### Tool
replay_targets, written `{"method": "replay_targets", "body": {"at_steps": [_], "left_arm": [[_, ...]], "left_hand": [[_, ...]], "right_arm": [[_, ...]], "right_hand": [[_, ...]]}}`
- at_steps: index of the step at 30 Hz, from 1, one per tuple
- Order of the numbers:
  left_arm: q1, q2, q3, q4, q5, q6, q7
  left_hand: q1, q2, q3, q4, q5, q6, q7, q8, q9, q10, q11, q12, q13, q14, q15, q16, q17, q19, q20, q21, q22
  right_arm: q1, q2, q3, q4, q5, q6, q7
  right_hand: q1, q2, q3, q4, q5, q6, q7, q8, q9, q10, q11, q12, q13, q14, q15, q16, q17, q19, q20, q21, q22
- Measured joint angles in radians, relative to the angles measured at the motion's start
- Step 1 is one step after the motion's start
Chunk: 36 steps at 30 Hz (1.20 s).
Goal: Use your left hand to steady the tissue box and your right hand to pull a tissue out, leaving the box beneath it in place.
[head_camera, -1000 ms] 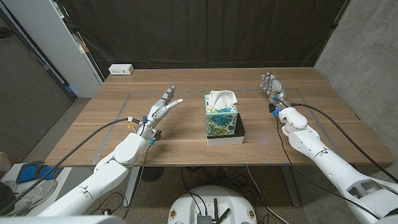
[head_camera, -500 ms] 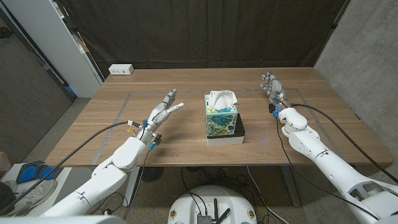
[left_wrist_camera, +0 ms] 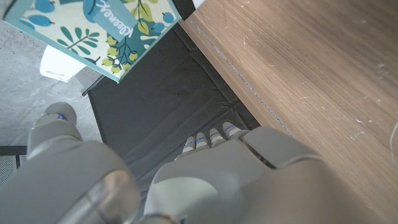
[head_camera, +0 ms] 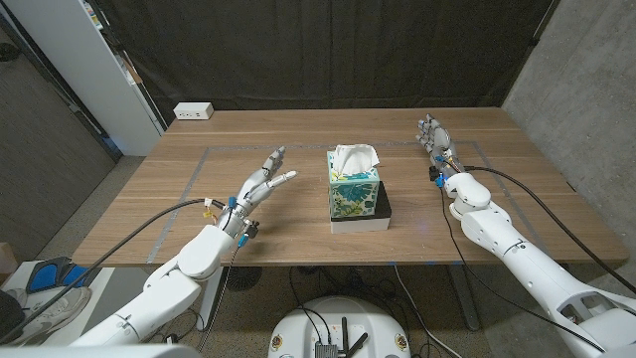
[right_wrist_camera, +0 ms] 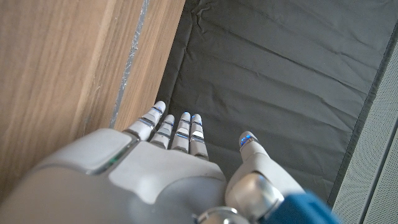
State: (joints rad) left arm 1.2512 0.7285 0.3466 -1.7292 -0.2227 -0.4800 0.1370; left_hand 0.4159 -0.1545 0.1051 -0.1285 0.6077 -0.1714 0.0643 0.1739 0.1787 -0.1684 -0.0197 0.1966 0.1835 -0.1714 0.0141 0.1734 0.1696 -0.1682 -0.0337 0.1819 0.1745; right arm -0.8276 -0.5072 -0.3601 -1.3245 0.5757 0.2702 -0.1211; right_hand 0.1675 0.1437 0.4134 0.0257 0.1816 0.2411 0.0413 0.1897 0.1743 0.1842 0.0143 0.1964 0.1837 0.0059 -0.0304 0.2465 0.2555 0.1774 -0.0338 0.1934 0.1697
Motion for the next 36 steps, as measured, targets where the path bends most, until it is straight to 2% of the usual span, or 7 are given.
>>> {"method": "replay_targets", "body": {"at_steps": [36], "left_arm": [[0.070,0.040,-0.009,-0.064,0.021,0.004,-0.026]], "left_hand": [[0.015,0.004,-0.044,0.003,0.022,-0.004,-0.004,0.000,0.001,0.000,0.000,0.000,0.000,0.000,0.000,0.000,0.000,0.000,0.000,0.000,0.000]], "right_arm": [[0.008,0.017,-0.013,-0.003,-0.020,0.006,-0.017]], "right_hand": [[0.000,0.000,0.000,0.000,0.000,0.000,0.000,0.000,0.000,0.000,0.000,0.000,0.000,0.000,0.000,0.000,0.000,0.000,0.000,0.000,0.000]]}}
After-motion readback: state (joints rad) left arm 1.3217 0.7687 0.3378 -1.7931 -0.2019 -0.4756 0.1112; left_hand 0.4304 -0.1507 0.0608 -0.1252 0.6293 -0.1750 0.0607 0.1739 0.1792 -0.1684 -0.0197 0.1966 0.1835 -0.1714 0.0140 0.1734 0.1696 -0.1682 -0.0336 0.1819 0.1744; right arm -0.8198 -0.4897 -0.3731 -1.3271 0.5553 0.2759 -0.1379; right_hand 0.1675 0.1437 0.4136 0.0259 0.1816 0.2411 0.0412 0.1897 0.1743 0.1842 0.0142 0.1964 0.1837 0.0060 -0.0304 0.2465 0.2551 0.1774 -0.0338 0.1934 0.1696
